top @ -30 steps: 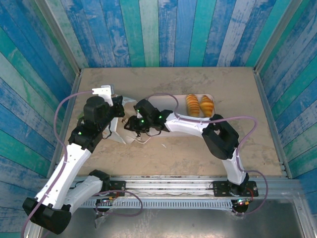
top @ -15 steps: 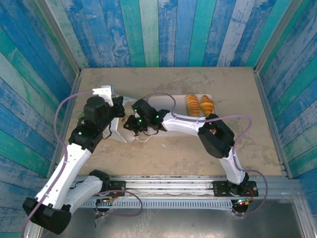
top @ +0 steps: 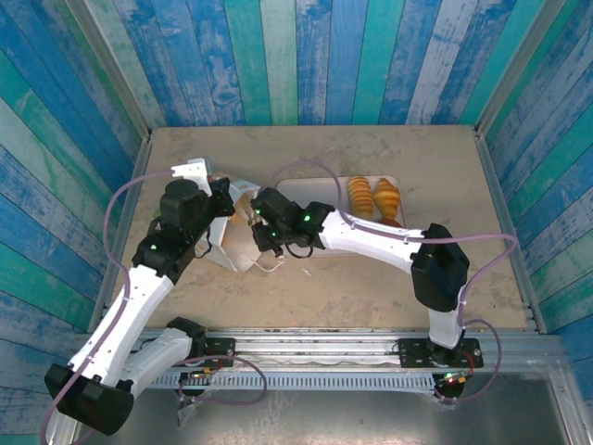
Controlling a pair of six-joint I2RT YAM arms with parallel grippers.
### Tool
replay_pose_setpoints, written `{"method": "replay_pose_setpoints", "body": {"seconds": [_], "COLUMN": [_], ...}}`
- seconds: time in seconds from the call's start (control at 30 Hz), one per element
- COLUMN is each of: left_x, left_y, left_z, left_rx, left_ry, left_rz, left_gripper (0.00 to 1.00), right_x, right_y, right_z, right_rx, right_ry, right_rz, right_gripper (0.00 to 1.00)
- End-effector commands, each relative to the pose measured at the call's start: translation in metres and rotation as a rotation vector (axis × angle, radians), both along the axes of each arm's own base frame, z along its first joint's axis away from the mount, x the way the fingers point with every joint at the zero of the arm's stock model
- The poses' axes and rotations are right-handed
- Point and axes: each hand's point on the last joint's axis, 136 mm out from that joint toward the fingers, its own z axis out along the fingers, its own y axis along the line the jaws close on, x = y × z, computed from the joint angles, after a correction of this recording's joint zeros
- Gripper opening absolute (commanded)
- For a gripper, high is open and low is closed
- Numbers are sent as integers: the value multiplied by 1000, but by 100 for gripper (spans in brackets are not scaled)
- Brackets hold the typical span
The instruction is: Take the fake bread out of the paper bag
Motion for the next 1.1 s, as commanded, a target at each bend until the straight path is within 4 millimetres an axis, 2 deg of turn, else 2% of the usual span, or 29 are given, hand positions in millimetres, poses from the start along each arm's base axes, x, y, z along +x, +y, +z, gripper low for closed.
{"method": "replay_pose_setpoints", "body": {"seconds": [0.0, 0.1, 0.33, 0.57, 0.7, 0.87, 1.0, 1.07], "left_x": [5, 6, 10, 15, 17, 17, 16, 15], "left_y": [2, 2, 5, 6, 11, 16, 17, 18], "left_z": [5, 6, 5, 3, 3, 2, 1, 2], "left_rx": [-25, -34, -53, -60, -60, -58, -60, -58], "left_ry": [-20, -24, -11, 7, 9, 6, 11, 8], "left_rz": [23, 26, 61, 82, 115, 143, 148, 149], "left_gripper": [0, 0, 0, 0, 0, 0, 0, 0], "right_x": [-1, -7, -21, -40, -45, -33, -17, -12], "right_y": [-31, -37, -59, -106, -145, -194, -226, -235], "right_z": [7, 10, 37, 54, 59, 55, 36, 27], "right_rx": [-214, -249, -255, -308, -368, -488, -549, -595], "right_ry": [-148, -157, -212, -245, -287, -362, -291, -261], "right_rz": [53, 111, 197, 228, 184, 64, -50, -79], "right_gripper": [25, 25, 25, 25, 25, 27, 28, 28]}}
